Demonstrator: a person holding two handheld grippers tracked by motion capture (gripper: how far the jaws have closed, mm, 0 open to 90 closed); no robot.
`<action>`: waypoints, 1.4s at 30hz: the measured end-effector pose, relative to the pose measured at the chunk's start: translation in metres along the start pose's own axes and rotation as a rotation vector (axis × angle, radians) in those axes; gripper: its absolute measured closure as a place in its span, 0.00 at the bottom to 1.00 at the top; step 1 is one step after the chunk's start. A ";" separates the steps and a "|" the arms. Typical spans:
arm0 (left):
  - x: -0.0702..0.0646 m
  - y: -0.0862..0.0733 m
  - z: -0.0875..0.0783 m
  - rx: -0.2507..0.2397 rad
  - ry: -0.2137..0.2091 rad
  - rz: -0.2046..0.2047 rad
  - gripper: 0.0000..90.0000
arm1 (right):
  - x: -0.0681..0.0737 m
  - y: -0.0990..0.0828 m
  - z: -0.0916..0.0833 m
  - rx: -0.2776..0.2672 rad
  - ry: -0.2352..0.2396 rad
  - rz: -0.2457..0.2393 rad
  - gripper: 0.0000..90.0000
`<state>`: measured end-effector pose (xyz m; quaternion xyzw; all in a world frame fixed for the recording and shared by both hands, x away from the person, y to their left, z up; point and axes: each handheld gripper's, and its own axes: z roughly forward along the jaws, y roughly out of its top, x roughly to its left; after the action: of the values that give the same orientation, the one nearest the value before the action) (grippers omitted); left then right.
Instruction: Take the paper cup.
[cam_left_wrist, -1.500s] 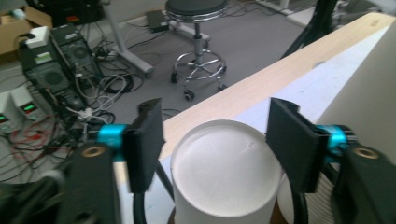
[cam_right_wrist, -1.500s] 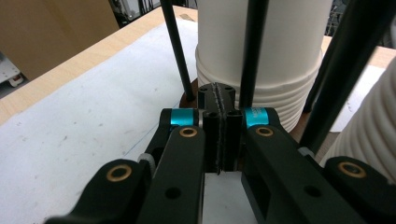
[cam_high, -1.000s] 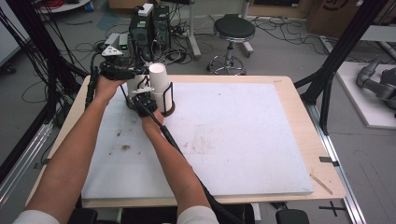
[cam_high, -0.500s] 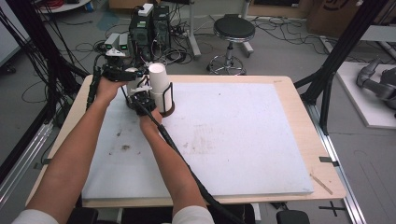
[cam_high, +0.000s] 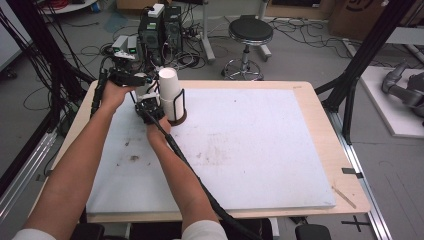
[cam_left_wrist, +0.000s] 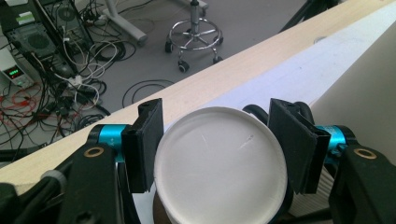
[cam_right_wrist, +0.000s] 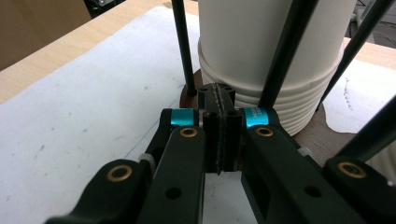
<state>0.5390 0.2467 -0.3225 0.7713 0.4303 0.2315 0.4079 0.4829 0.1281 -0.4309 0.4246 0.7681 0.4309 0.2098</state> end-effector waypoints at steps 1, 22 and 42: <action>0.000 0.000 -0.001 0.004 0.002 -0.001 0.42 | 0.000 0.000 0.001 0.003 -0.004 -0.001 1.00; -0.001 0.009 -0.021 -0.048 0.025 -0.006 0.42 | 0.000 0.000 0.001 -0.005 0.006 0.020 1.00; -0.004 0.035 -0.107 -0.258 0.076 -0.034 0.41 | -0.018 0.014 -0.041 -0.073 0.175 -0.039 1.00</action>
<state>0.4776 0.2786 -0.2336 0.6958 0.4250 0.3071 0.4908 0.4710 0.0973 -0.3981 0.3623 0.7756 0.4898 0.1655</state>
